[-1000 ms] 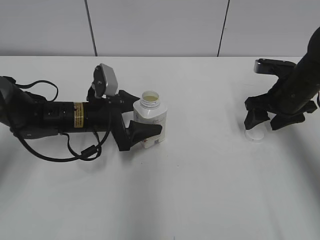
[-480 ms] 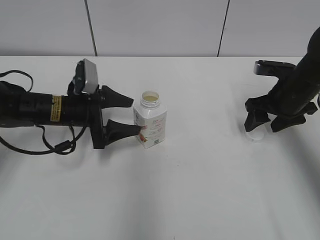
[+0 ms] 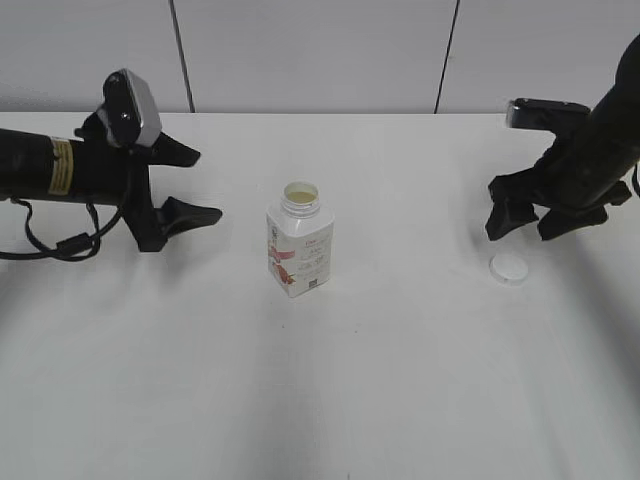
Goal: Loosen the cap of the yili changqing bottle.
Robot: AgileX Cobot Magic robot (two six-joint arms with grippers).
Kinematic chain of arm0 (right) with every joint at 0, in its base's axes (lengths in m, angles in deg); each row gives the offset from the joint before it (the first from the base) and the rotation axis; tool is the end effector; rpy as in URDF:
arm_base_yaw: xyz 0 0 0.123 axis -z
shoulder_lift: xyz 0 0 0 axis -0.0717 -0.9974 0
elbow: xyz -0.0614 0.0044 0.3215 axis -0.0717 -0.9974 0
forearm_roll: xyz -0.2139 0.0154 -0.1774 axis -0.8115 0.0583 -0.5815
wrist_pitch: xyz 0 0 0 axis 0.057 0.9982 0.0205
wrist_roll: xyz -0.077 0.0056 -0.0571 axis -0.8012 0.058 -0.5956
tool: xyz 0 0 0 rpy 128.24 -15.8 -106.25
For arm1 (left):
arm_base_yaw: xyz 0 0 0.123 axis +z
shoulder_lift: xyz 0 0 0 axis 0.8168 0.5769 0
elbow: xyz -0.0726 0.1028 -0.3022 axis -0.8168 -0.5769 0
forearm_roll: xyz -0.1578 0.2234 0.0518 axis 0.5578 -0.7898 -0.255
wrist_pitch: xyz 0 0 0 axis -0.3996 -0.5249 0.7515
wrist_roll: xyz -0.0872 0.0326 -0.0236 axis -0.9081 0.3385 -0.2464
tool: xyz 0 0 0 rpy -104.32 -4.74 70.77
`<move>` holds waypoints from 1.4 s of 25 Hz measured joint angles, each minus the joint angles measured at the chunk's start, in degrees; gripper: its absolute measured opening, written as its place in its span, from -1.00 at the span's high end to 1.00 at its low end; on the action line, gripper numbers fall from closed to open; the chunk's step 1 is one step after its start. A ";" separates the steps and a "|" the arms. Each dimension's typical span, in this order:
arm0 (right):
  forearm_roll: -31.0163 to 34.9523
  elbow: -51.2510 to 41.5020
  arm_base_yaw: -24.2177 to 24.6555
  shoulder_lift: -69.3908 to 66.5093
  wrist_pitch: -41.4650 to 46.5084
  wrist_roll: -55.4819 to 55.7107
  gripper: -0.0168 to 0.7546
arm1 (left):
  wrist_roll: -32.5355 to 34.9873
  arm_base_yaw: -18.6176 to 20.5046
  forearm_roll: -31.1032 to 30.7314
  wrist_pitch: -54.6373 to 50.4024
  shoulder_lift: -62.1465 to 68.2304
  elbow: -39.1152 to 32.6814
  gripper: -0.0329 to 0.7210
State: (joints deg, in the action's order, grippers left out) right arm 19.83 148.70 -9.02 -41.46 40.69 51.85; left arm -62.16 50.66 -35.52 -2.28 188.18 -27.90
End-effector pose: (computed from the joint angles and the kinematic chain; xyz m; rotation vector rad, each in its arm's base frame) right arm 0.4201 0.0555 0.1614 -0.2239 2.8685 0.3003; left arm 0.4003 -0.0935 0.1487 1.3753 1.6821 -0.3700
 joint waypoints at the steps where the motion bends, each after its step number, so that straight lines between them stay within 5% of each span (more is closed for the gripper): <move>1: 0.00 1.15 0.00 0.00 0.31 -0.07 -0.56 | -0.05 0.00 0.00 -2.67 -1.27 0.00 -0.62; 5: 0.00 6.65 0.00 0.00 2.84 -0.07 -0.56 | -0.07 0.00 3.38 -15.84 -6.43 0.00 -0.61; 14: -1.34 21.18 0.00 0.00 7.59 -0.18 -0.56 | -0.11 0.00 22.31 -50.93 -15.33 1.99 -0.48; 19: -8.23 27.55 0.05 0.00 10.35 -0.18 -0.56 | 0.98 0.00 34.77 -65.02 -18.93 4.47 -0.34; 27: -18.04 31.42 0.11 0.95 17.19 -0.25 -0.56 | 14.06 0.00 52.04 -72.78 -23.65 5.07 -0.32; 35: -19.12 31.59 0.21 5.74 20.76 -0.25 -0.56 | 29.93 0.58 72.93 -83.96 -24.91 8.92 -0.32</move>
State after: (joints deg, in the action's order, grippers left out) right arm 0.71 180.30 -8.81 -35.72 61.45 51.60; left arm -32.23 51.24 37.41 -86.23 163.27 -18.98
